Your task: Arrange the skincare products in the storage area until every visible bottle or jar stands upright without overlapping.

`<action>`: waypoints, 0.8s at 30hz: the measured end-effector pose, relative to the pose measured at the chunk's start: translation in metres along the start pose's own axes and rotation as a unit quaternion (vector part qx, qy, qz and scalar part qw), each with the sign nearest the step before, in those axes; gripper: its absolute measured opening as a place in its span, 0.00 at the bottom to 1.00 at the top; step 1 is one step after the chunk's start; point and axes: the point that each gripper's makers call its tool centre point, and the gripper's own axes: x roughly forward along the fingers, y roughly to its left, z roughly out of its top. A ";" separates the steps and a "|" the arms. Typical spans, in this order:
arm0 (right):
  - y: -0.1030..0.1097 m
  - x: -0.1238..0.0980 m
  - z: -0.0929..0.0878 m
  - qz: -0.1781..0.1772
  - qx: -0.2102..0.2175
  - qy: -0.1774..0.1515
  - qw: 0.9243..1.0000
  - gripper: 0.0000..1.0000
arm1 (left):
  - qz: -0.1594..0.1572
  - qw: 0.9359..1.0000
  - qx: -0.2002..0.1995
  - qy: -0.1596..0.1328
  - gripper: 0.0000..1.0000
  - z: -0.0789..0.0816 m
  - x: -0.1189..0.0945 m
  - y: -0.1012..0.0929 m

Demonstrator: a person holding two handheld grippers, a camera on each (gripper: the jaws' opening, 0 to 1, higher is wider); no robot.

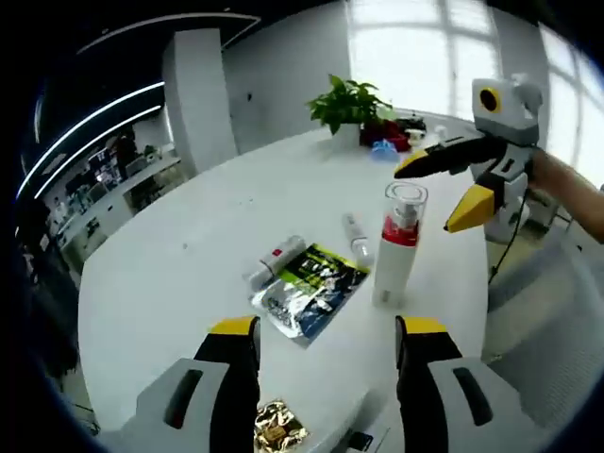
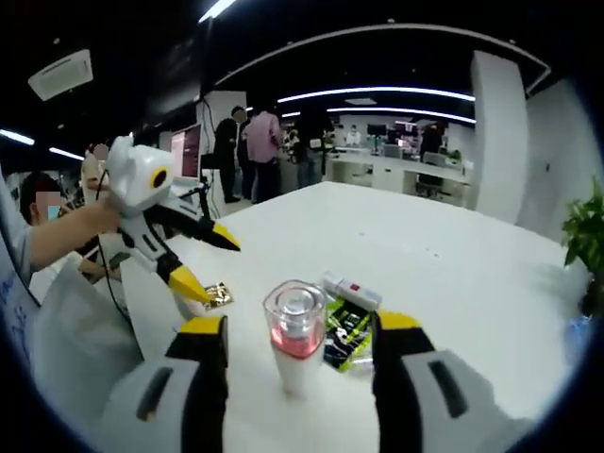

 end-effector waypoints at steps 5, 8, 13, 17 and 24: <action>0.002 -0.005 -0.001 0.002 0.007 0.009 1.000 0.72 | 0.034 0.999 -0.012 -0.004 0.65 -0.005 -0.019 0.009; 0.004 -0.009 -0.002 -0.003 0.005 0.014 1.000 0.76 | 0.043 0.999 -0.014 0.002 0.69 -0.009 -0.028 0.010; 0.006 -0.018 -0.003 -0.014 0.000 0.023 1.000 0.83 | 0.056 0.998 -0.013 -0.002 0.75 -0.011 -0.047 0.012; 0.010 -0.024 -0.004 -0.014 0.002 0.029 0.999 0.87 | 0.068 0.998 -0.004 0.009 0.81 -0.018 -0.058 0.015; 0.013 -0.033 -0.003 -0.019 -0.010 0.042 0.999 0.94 | 0.077 0.997 -0.010 0.019 0.84 -0.029 -0.075 0.017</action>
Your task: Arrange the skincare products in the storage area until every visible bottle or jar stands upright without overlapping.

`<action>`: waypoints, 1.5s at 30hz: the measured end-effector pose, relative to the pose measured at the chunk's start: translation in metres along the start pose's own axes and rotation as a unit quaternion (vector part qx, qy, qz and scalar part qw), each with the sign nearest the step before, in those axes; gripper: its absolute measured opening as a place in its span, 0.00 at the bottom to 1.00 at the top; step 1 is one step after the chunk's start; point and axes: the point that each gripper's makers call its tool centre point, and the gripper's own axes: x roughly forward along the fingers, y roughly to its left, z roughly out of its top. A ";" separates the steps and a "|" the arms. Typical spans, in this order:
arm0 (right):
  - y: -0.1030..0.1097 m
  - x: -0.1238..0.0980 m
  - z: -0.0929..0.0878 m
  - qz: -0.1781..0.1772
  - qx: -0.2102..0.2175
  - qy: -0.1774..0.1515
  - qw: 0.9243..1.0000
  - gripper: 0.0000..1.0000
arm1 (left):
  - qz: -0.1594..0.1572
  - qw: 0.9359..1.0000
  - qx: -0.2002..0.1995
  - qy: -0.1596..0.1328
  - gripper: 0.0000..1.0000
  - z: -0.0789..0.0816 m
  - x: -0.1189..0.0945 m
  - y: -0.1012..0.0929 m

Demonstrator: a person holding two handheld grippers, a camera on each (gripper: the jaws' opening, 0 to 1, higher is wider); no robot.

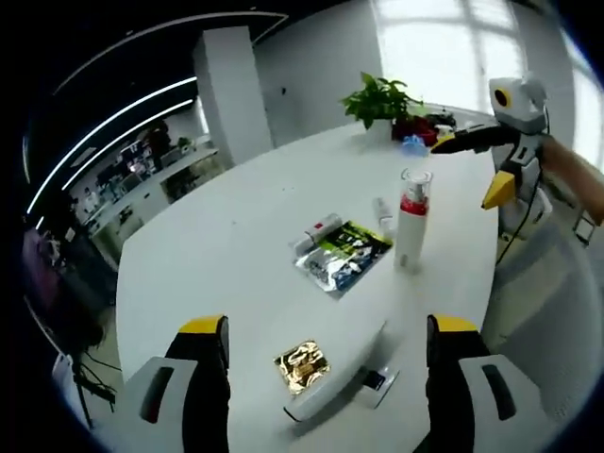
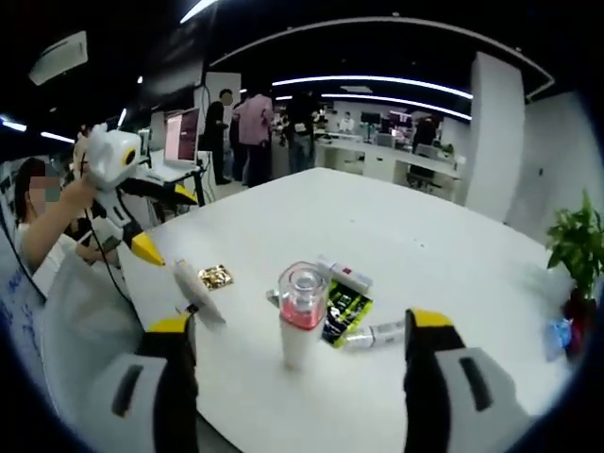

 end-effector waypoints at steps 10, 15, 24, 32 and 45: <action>0.007 -0.006 0.000 0.000 -0.012 0.002 1.000 0.98 | 0.004 1.000 0.015 0.014 0.92 -0.015 -0.010 0.004; 0.009 -0.008 -0.001 -0.001 -0.016 0.003 1.000 0.99 | 0.003 1.000 0.021 0.021 0.94 -0.020 -0.011 0.008; 0.010 -0.007 -0.007 0.002 -0.017 0.011 1.000 1.00 | -0.022 0.995 0.074 0.065 0.95 -0.040 -0.004 0.009; 0.010 -0.007 -0.006 0.002 -0.022 0.009 1.000 1.00 | -0.049 0.990 0.097 0.094 0.85 -0.050 0.008 0.011; 0.011 -0.003 -0.008 0.008 -0.033 0.015 0.999 1.00 | -0.096 0.973 0.150 0.148 0.62 -0.071 0.034 0.007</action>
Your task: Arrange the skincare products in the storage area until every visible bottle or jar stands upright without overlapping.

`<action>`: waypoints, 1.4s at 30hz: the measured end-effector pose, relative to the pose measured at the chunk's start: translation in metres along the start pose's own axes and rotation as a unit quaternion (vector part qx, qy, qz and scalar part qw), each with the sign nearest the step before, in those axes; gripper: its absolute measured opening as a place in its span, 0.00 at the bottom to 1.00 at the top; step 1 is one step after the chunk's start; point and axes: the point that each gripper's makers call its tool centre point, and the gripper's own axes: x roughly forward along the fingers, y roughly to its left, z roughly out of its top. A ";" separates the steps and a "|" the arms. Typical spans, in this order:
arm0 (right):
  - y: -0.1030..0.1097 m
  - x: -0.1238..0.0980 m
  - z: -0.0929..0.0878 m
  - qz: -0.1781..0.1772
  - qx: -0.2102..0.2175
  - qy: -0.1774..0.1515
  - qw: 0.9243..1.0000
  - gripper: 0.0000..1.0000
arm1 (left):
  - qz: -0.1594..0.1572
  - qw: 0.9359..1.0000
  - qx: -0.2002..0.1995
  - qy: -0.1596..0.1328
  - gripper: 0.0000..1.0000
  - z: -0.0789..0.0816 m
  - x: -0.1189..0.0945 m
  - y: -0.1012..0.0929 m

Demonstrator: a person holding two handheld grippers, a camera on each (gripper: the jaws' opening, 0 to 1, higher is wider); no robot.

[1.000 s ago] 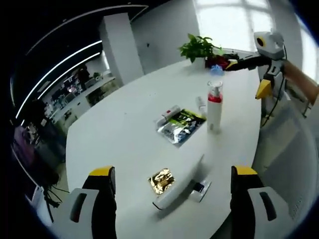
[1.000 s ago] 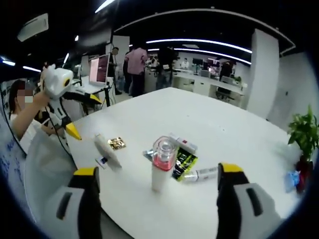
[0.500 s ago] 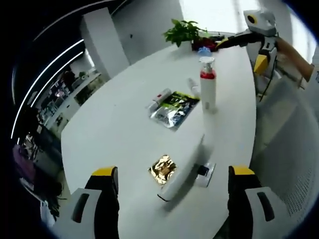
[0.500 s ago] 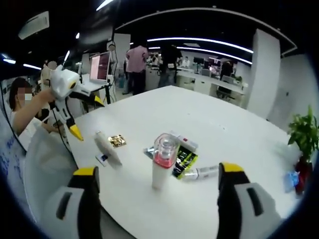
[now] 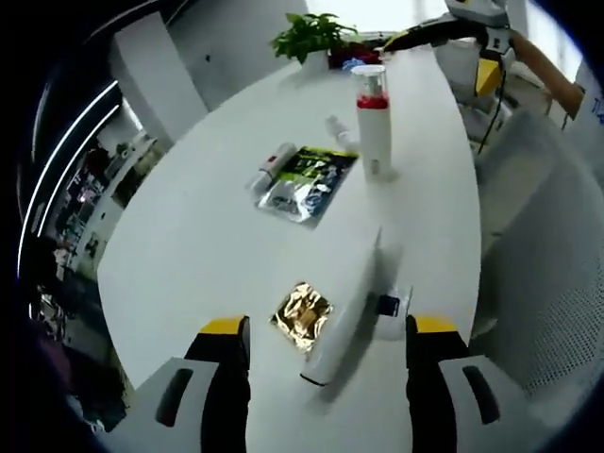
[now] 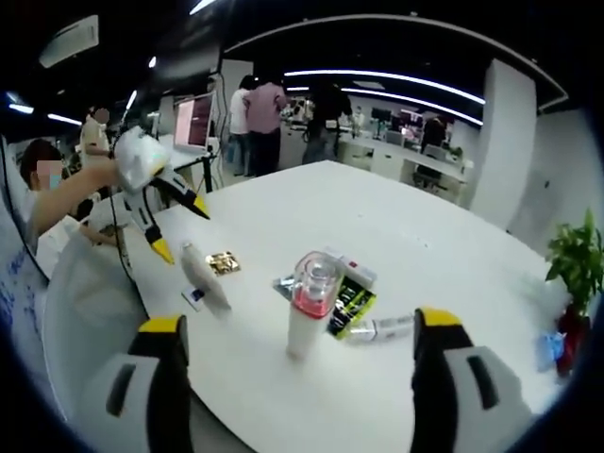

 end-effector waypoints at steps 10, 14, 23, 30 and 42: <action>-0.002 0.000 -0.006 -0.003 0.007 0.003 1.000 1.00 | -0.053 0.998 0.016 0.023 0.41 -0.006 0.024 -0.012; -0.003 0.001 -0.011 -0.006 0.007 0.012 1.000 1.00 | -0.063 0.997 0.019 0.034 0.40 -0.011 0.035 -0.016; -0.002 0.000 -0.009 -0.005 0.010 -0.001 1.000 1.00 | -0.080 0.995 0.025 0.057 0.34 -0.016 0.052 -0.025; 0.000 -0.002 -0.007 0.001 0.021 -0.010 1.000 1.00 | -0.082 0.995 0.016 0.058 0.27 -0.018 0.058 -0.025; 0.007 0.000 -0.008 0.010 0.013 -0.007 1.000 1.00 | -0.058 0.997 0.012 0.057 0.20 -0.018 0.061 -0.017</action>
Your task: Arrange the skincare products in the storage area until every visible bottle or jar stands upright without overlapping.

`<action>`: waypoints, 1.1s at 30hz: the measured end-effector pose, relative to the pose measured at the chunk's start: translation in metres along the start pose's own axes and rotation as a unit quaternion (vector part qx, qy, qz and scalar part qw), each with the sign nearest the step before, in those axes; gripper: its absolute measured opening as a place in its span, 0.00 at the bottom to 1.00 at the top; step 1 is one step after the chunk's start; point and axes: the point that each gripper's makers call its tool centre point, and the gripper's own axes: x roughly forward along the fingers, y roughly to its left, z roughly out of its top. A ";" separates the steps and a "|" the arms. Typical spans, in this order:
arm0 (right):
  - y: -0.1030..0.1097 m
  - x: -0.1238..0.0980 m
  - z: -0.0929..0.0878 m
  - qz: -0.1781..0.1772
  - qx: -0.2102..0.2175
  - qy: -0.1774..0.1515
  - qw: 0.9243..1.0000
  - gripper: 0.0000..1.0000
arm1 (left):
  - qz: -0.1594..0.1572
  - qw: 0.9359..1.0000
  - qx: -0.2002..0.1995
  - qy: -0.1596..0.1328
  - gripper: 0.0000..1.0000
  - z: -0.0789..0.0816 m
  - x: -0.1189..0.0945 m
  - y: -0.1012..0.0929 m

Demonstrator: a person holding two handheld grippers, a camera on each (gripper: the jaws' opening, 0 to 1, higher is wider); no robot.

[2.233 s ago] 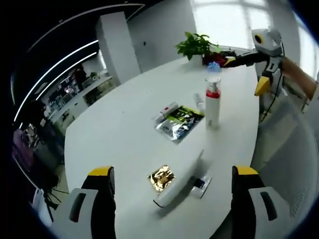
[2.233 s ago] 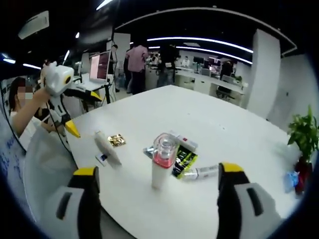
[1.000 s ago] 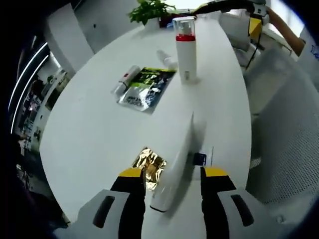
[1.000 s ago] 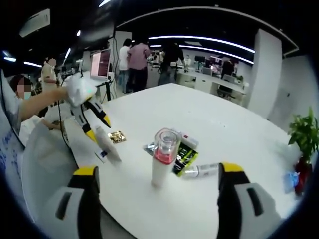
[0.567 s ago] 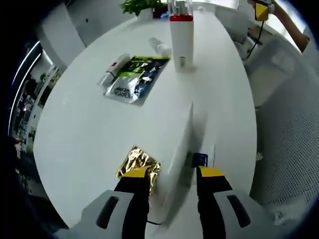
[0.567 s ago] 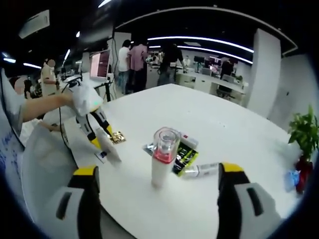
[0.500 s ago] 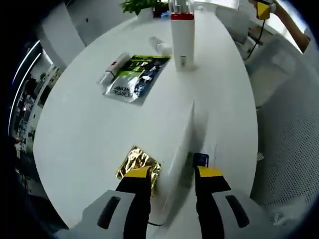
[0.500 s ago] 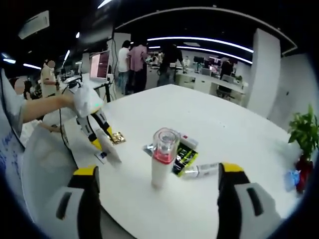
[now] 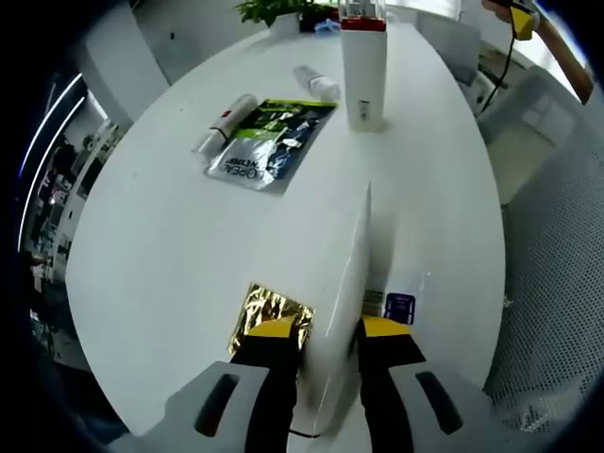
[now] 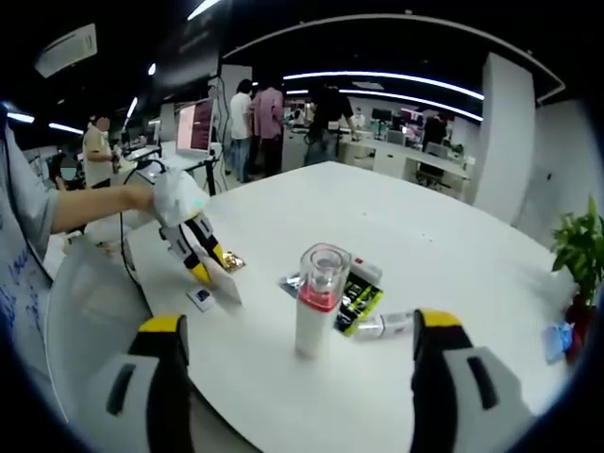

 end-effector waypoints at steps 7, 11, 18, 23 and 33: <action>0.001 0.000 0.000 0.000 -0.001 0.001 1.000 1.00 | 0.011 1.000 -0.004 0.001 0.17 -0.001 -0.005 0.002; 0.002 0.000 0.000 0.002 -0.002 0.000 1.000 1.00 | 0.019 1.000 -0.014 -0.018 0.16 0.002 -0.013 0.003; 0.004 0.004 0.001 0.008 -0.001 -0.002 1.000 1.00 | 0.022 0.995 -0.046 -0.082 0.15 0.027 -0.034 0.001; 0.006 0.005 0.004 0.013 -0.002 -0.006 1.000 0.99 | 0.022 0.993 -0.040 -0.107 0.15 0.041 -0.043 -0.001; 0.009 0.006 0.003 0.021 -0.004 -0.002 1.000 0.99 | -0.010 0.979 -0.048 -0.197 0.15 0.090 -0.055 -0.018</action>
